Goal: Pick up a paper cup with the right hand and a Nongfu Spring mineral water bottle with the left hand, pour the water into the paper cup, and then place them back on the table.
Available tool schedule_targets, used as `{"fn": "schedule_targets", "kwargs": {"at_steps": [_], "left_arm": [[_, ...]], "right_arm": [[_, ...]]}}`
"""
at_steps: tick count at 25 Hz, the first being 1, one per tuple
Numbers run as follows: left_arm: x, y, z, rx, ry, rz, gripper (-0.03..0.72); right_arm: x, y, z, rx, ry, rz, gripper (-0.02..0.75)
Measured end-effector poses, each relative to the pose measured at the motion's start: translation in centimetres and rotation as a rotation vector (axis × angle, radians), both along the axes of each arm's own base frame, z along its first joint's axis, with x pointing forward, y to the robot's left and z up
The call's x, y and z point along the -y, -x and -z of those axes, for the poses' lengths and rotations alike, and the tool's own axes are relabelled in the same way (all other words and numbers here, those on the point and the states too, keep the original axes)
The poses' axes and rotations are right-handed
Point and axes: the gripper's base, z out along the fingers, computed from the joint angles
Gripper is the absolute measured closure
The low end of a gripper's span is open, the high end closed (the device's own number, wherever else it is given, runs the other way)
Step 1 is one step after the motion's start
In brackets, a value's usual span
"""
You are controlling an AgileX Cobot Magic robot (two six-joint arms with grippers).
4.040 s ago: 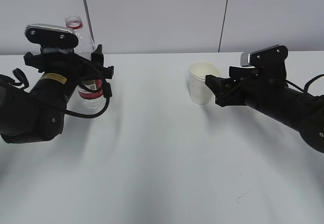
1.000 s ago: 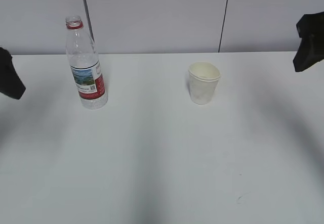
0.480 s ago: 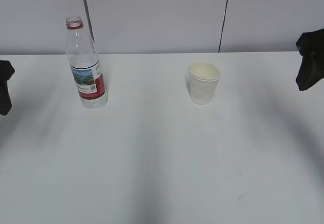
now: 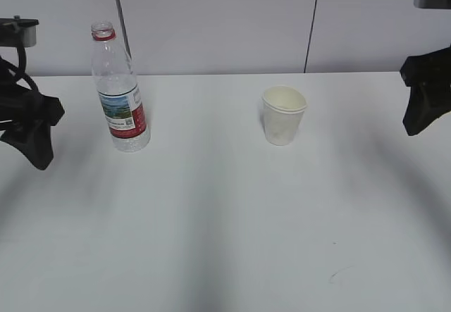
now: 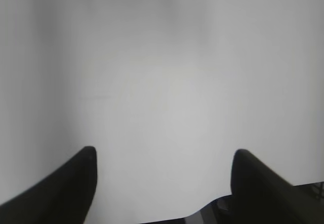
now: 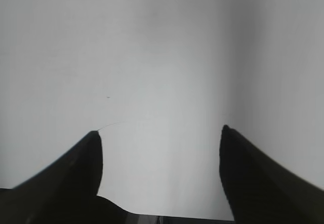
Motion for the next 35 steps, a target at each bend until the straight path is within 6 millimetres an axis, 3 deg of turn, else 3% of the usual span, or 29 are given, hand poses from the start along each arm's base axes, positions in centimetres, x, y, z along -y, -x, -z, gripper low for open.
{"fn": "schedule_targets", "kwargs": {"at_steps": [10, 16, 23, 28, 35], "left_arm": [[0.3, 0.4, -0.5, 0.016, 0.010, -0.007, 0.186], [-0.4, 2.7, -2.1, 0.067, 0.027, -0.007, 0.187], [-1.6, 6.8, -3.8, 0.143, 0.045, -0.006, 0.186], [-3.0, 11.4, -5.5, 0.247, 0.077, -0.007, 0.186], [-4.8, 17.4, -6.2, 0.392, 0.121, -0.007, 0.186]], "right_arm": [[-0.2, 0.0, 0.0, -0.004, -0.020, -0.013, 0.211], [0.0, 1.4, -0.4, 0.013, -0.023, -0.028, 0.232], [0.7, 6.3, -0.8, 0.046, -0.027, -0.032, 0.237], [1.4, 11.0, -2.2, 0.151, -0.041, -0.035, 0.239], [2.4, 17.0, -3.6, 0.317, -0.061, -0.037, 0.239]]}}
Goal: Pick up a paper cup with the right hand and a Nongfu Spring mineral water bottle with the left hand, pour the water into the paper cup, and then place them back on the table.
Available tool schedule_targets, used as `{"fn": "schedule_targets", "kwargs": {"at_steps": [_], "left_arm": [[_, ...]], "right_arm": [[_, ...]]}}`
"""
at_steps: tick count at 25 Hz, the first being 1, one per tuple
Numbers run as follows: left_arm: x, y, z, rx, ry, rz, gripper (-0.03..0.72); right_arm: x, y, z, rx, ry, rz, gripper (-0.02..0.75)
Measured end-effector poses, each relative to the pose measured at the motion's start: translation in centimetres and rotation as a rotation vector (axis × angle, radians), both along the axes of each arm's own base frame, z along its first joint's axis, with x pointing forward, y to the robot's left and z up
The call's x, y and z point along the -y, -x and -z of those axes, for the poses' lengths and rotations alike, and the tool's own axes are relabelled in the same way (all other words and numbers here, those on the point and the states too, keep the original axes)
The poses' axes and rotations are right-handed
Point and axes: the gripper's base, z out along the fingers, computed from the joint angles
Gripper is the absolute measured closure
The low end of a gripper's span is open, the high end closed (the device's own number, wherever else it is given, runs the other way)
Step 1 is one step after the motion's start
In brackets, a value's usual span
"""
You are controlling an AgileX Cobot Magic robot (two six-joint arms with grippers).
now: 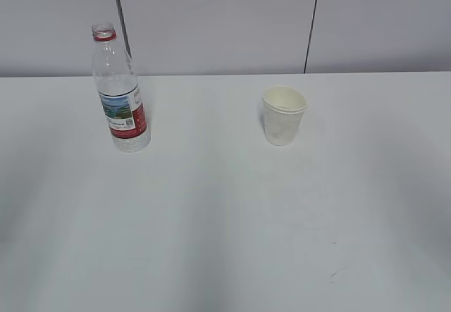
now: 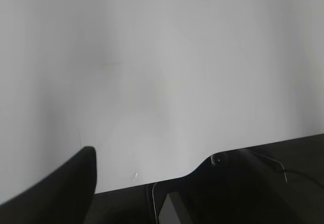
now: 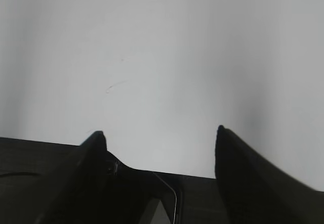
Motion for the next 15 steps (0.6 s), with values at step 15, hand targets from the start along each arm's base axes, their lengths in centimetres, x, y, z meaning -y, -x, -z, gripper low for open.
{"fn": "schedule_targets", "kwargs": {"at_steps": [15], "left_arm": [[-2.6, 8.3, 2.5, 0.339, 0.084, 0.003, 0.186]], "right_arm": [[1.7, 9.0, 4.4, 0.368, 0.070, -0.079, 0.239]]}}
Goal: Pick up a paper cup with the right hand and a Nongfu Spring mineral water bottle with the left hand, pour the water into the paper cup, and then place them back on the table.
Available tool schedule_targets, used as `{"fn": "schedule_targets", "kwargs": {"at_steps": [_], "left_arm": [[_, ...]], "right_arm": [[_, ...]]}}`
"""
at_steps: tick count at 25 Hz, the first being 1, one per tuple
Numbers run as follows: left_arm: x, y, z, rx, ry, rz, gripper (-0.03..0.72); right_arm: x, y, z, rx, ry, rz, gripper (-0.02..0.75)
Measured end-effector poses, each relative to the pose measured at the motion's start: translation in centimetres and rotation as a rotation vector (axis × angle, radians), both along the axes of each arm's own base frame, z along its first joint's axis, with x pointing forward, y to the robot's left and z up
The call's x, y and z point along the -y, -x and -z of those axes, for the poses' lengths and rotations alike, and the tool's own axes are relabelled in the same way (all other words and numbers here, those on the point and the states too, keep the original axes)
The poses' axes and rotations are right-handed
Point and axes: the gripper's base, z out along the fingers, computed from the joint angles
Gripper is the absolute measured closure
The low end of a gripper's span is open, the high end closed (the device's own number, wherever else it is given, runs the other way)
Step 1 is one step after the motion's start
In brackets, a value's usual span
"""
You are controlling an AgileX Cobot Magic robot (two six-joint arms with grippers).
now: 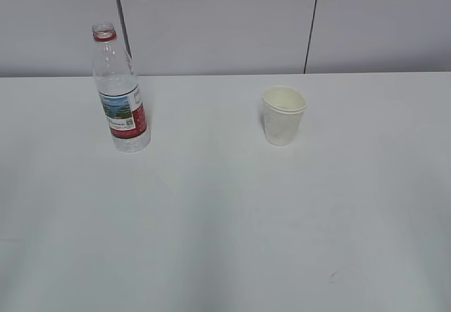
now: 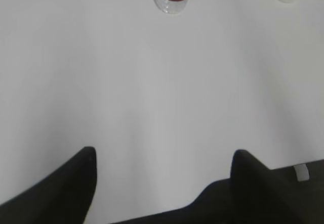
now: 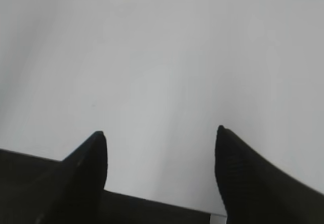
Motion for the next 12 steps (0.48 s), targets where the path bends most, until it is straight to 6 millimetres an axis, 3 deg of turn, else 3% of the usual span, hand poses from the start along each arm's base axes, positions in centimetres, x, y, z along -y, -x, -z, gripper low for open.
{"fn": "schedule_targets", "kwargs": {"at_steps": [6, 12], "left_arm": [[-0.5, 1.8, 2.4, 0.143, 0.022, 0.017, 0.186], [-0.9, 3.2, 4.2, 0.184, 0.038, 0.022, 0.186]], "right_arm": [[0.0, 1.4, 2.1, 0.107, -0.018, -0.025, 0.240], [0.0, 2.4, 2.2, 0.186, -0.028, -0.048, 0.240]]}}
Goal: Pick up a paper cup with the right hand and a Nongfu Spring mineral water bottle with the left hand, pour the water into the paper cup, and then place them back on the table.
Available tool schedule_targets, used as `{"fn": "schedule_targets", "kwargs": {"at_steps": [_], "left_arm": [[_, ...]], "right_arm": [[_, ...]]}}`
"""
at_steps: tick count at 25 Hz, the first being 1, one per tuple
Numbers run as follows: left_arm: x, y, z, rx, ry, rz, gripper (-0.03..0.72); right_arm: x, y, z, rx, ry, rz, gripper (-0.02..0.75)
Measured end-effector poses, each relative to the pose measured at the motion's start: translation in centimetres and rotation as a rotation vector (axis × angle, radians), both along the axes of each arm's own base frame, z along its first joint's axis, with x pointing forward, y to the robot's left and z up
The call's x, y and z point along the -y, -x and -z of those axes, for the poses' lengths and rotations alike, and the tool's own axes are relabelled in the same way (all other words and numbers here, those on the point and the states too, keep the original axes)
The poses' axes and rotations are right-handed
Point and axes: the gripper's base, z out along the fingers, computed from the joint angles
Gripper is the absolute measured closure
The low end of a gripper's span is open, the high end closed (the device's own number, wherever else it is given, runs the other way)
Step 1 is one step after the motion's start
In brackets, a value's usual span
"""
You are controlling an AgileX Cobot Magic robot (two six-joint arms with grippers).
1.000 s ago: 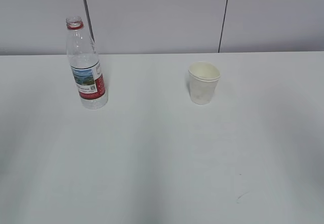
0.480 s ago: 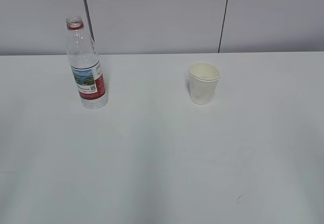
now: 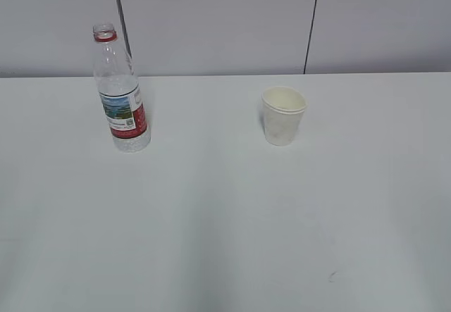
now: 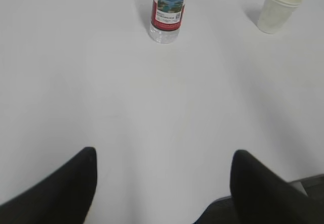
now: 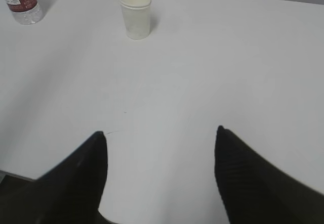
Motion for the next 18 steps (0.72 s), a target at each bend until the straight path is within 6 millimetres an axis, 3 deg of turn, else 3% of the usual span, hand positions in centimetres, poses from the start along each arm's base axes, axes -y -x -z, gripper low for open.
{"fn": "schedule_targets", "kwargs": {"at_steps": [18], "left_arm": [[0.1, 0.0, 0.1, 0.000, -0.010, 0.018, 0.188]], "right_arm": [[0.0, 0.1, 1.3, -0.106, 0.019, -0.009, 0.240]]}}
